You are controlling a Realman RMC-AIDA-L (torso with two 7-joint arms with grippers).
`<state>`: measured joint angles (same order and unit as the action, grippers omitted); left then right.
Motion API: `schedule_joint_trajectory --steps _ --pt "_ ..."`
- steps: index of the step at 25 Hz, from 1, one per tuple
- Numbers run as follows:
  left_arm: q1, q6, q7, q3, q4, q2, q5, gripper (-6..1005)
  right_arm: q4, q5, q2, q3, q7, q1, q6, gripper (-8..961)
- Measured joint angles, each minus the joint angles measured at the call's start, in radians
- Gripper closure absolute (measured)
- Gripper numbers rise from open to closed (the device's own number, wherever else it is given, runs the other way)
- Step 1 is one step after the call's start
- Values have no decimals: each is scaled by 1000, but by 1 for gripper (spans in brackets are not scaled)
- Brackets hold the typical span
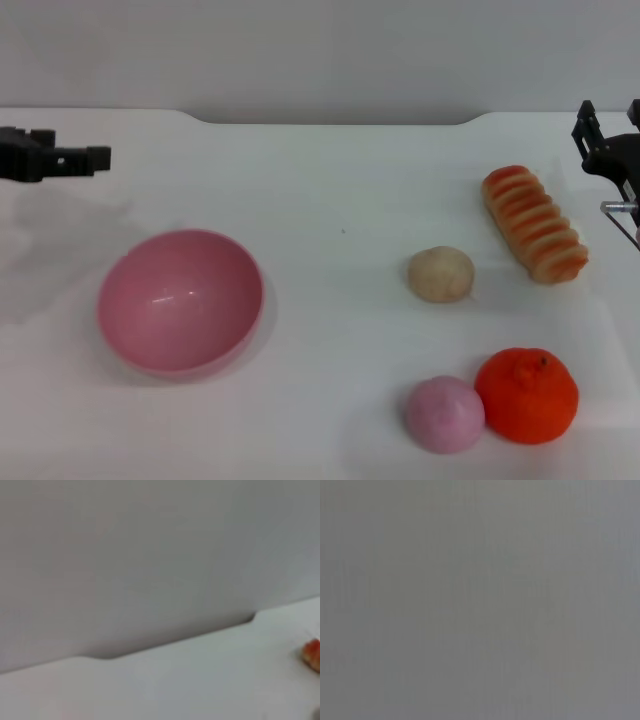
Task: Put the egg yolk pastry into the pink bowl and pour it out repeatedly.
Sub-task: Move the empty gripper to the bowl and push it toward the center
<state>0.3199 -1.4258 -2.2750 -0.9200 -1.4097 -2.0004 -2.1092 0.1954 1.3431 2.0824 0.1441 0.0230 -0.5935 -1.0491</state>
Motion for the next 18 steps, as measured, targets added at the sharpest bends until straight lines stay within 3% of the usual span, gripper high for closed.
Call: schedule_joint_trajectory --steps 1,2,5,11,13,18 --pt "0 0 0 0 0 0 0 157 -2 0 0 0 0 -2 0 339" --pt "-25 -72 -36 4 -98 -25 -33 157 -4 -1 0 0 0 -4 0 339" --pt "-49 -132 -48 -6 -167 -51 -73 156 -6 -2 -1 0 0 -8 0 339" --pt "-61 -140 -81 -66 -160 -56 -117 156 -10 -3 -2 0 0 -11 5 339" --pt "-49 -57 -119 -137 -106 -57 -185 156 -11 -3 -2 0 0 -11 5 339" --pt "-8 13 -150 -201 -28 -58 -271 156 -14 -2 -2 0 0 -1 5 339"
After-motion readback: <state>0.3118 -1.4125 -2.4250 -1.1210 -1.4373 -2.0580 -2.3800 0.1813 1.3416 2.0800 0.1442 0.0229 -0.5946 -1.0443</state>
